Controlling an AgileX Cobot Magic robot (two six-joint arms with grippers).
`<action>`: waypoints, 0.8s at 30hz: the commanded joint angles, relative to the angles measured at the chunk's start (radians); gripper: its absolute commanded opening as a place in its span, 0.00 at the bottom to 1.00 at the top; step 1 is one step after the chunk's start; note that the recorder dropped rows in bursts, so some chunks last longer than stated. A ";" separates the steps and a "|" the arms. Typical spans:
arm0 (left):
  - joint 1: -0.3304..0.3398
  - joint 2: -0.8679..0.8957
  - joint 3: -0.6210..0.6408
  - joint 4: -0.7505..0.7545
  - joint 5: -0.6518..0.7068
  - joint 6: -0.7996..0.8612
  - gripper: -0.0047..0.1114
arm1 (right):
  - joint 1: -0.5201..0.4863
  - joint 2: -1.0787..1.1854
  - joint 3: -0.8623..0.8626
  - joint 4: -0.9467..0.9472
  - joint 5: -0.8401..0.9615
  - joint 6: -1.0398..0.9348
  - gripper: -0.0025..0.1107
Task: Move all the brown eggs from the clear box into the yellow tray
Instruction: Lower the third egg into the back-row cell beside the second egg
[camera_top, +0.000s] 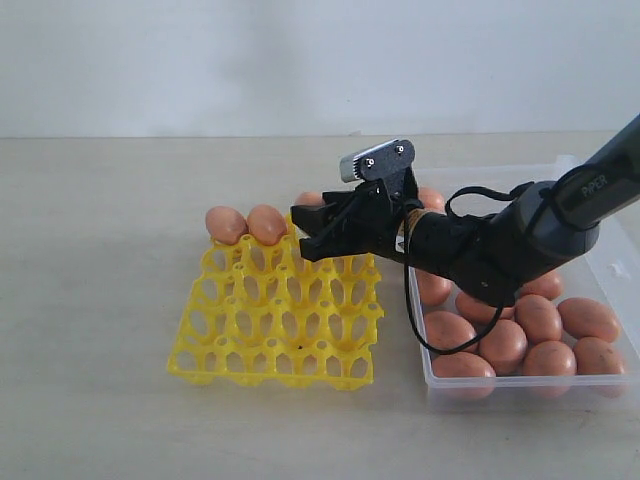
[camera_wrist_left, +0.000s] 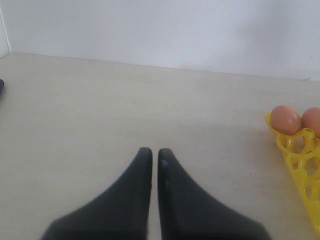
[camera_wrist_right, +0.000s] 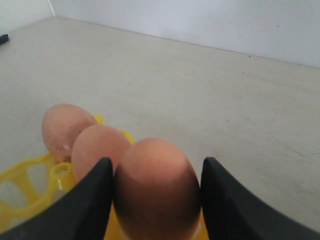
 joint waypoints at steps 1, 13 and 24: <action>0.003 -0.003 0.004 -0.001 -0.008 0.004 0.08 | 0.002 0.001 -0.004 -0.003 0.000 -0.011 0.02; 0.003 -0.003 0.004 -0.001 -0.008 0.004 0.08 | 0.002 0.044 -0.028 -0.009 -0.043 -0.007 0.13; 0.003 -0.003 0.004 -0.001 -0.006 0.004 0.08 | 0.002 0.044 -0.028 -0.036 -0.015 -0.010 0.56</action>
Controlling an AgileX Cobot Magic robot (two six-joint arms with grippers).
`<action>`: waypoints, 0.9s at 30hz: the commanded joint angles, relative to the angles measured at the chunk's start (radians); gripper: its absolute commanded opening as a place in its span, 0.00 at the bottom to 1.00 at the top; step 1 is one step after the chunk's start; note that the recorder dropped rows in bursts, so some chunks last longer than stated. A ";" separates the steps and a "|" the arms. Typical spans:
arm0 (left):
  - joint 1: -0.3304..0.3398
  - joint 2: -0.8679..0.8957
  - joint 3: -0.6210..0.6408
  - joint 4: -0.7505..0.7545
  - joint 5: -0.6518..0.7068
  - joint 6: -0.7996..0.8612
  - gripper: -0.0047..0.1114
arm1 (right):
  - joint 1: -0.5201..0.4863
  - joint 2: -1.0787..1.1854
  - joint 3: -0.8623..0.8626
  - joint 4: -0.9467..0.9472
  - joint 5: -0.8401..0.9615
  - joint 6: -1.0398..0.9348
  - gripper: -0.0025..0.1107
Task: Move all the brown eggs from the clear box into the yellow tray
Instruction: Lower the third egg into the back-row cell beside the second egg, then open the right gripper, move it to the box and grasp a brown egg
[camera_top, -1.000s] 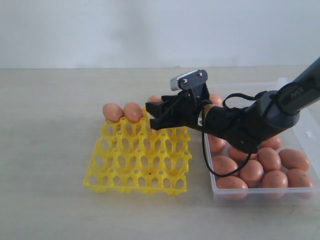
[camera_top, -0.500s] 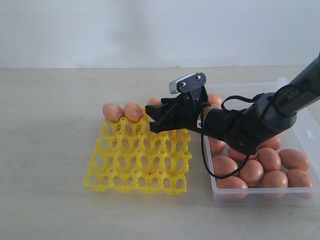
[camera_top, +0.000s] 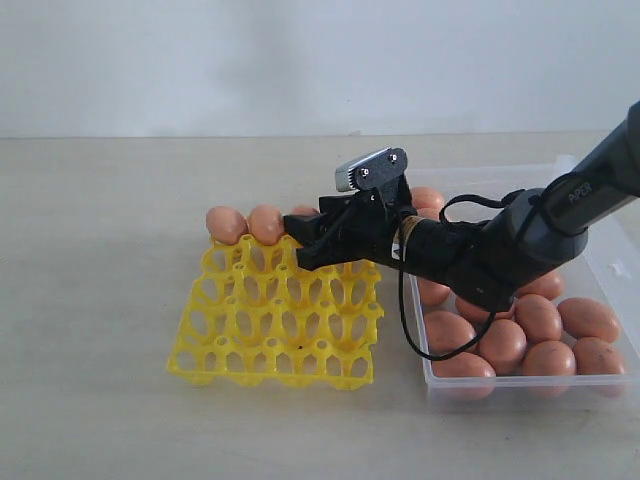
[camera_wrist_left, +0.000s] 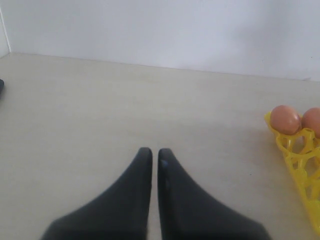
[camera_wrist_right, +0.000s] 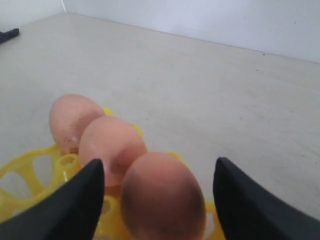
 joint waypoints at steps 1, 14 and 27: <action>0.003 -0.003 0.004 -0.001 -0.006 0.004 0.08 | 0.002 0.003 -0.005 -0.001 0.020 -0.004 0.56; 0.003 -0.003 0.004 -0.001 -0.006 0.004 0.08 | 0.000 -0.211 -0.003 -0.036 0.023 0.022 0.39; 0.003 -0.003 0.004 -0.001 -0.008 0.004 0.08 | -0.111 -0.521 -0.033 0.101 1.478 -0.199 0.24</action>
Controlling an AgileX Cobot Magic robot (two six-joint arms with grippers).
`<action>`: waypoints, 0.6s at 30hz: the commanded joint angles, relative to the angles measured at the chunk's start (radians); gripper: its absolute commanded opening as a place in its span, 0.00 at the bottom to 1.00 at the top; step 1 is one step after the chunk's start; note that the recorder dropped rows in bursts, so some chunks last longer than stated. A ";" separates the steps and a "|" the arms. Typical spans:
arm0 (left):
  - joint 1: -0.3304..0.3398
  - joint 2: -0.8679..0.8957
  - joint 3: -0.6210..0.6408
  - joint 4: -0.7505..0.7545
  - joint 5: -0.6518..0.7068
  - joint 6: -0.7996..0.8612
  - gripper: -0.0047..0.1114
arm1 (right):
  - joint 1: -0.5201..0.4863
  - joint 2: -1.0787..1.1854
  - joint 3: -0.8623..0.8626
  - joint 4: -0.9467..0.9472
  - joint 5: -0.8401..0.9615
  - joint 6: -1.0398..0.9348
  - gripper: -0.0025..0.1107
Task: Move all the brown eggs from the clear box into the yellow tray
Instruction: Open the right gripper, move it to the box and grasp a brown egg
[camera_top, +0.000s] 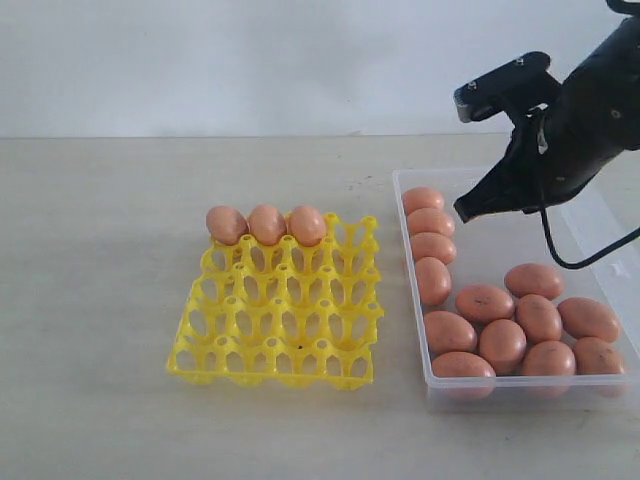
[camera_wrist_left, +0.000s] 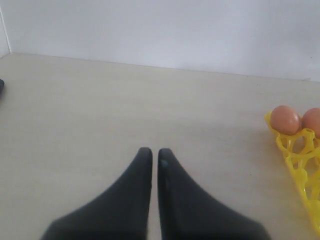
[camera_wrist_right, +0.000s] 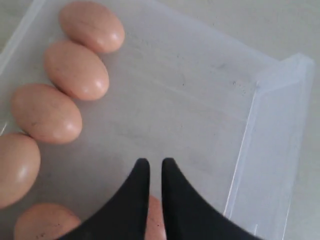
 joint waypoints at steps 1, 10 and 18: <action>0.003 -0.003 0.004 -0.001 -0.008 0.004 0.08 | -0.028 0.060 -0.050 0.062 0.074 -0.086 0.37; 0.003 -0.003 0.004 -0.001 -0.008 0.004 0.08 | -0.029 0.265 -0.363 0.433 0.286 -0.441 0.59; 0.003 -0.003 0.004 -0.001 -0.008 0.004 0.08 | -0.029 0.309 -0.367 0.471 0.198 -0.628 0.40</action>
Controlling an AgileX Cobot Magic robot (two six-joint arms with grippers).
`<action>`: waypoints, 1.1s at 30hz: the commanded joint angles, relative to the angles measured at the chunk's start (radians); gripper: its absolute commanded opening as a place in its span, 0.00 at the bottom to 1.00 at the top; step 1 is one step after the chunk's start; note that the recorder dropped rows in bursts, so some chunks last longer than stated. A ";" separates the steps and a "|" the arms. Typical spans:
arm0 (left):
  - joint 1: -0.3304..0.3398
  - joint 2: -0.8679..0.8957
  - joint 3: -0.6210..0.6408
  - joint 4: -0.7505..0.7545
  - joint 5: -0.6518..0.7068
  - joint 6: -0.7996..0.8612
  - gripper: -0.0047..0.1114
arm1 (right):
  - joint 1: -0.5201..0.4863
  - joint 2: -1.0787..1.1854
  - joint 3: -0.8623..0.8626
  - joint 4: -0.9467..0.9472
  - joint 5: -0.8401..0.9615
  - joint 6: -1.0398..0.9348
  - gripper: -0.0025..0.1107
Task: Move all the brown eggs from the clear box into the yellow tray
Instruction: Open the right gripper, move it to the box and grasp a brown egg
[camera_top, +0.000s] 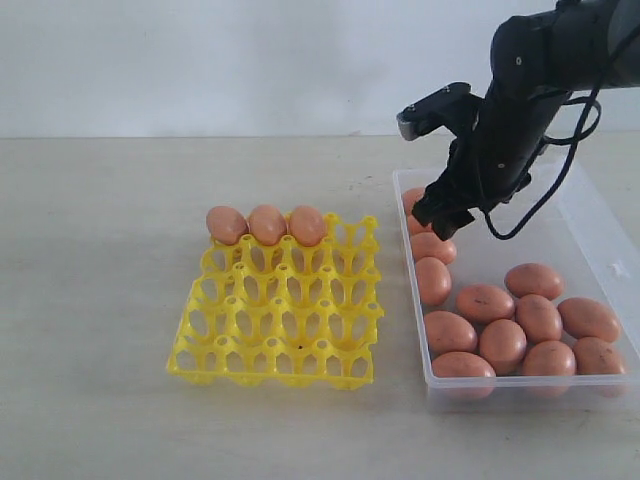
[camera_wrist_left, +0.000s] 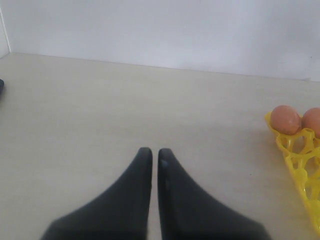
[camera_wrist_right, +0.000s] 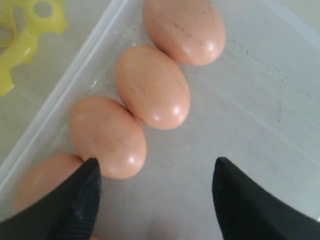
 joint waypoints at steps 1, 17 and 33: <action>0.003 -0.003 0.004 -0.001 -0.008 0.004 0.08 | -0.007 0.022 -0.006 0.030 -0.041 -0.079 0.39; 0.003 -0.003 0.004 -0.001 -0.004 0.004 0.08 | -0.007 0.077 -0.006 0.197 -0.007 -0.273 0.50; 0.003 -0.003 0.004 -0.001 -0.004 0.004 0.08 | -0.007 0.111 -0.006 0.224 -0.022 -0.265 0.29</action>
